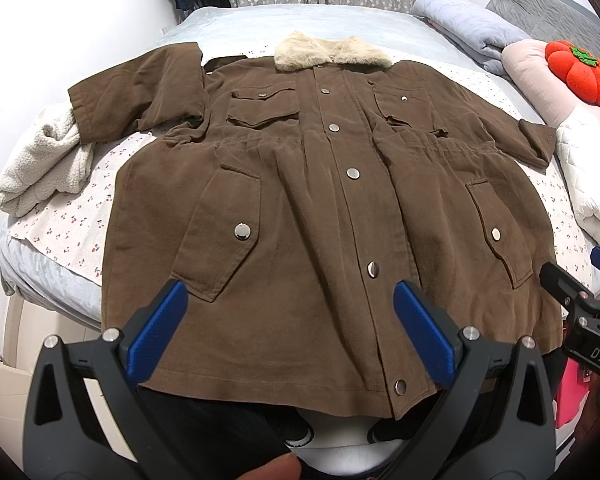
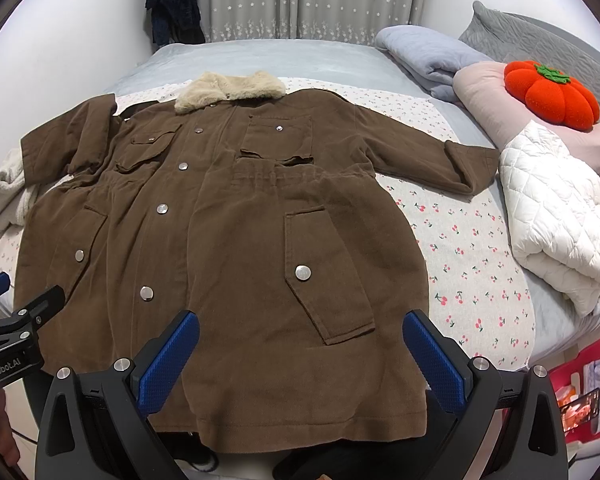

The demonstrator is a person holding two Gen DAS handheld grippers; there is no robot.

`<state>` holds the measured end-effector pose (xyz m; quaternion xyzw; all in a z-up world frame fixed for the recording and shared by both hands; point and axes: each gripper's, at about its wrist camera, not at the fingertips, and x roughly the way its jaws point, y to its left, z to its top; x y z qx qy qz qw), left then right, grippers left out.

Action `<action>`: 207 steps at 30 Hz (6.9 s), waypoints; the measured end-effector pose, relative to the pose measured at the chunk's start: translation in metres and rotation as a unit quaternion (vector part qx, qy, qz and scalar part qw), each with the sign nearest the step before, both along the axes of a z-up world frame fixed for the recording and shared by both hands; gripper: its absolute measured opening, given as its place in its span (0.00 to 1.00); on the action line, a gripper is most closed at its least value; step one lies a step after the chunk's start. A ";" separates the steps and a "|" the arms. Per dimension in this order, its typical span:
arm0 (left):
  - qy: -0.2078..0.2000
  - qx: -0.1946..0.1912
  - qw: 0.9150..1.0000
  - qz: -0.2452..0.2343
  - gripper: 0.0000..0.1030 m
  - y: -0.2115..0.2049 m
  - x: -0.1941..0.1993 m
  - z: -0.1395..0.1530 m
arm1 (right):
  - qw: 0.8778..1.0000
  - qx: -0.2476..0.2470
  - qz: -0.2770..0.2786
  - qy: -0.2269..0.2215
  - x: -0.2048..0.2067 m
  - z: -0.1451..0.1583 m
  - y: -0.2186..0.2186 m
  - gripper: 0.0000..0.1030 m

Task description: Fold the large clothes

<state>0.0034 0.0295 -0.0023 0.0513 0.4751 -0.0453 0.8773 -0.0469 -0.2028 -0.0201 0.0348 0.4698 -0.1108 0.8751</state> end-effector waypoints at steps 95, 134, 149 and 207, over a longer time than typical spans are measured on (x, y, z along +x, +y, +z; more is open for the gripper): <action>-0.015 -0.038 0.999 0.023 0.79 0.148 0.085 -0.015 | 0.988 0.092 -0.120 0.023 0.041 -0.043 -0.256 0.66; -0.002 -0.088 0.932 -0.352 0.80 -0.318 0.222 -0.123 | 0.954 -0.171 -0.239 -0.050 0.171 -0.078 -0.424 0.08; 0.024 -0.054 0.924 -0.379 0.80 -0.236 0.186 -0.088 | 0.936 -0.092 -0.333 -0.062 0.091 -0.035 -0.391 0.21; -0.157 0.110 0.950 0.247 0.02 0.327 0.303 0.137 | 0.987 -0.024 0.155 0.024 0.236 -0.048 0.016 0.80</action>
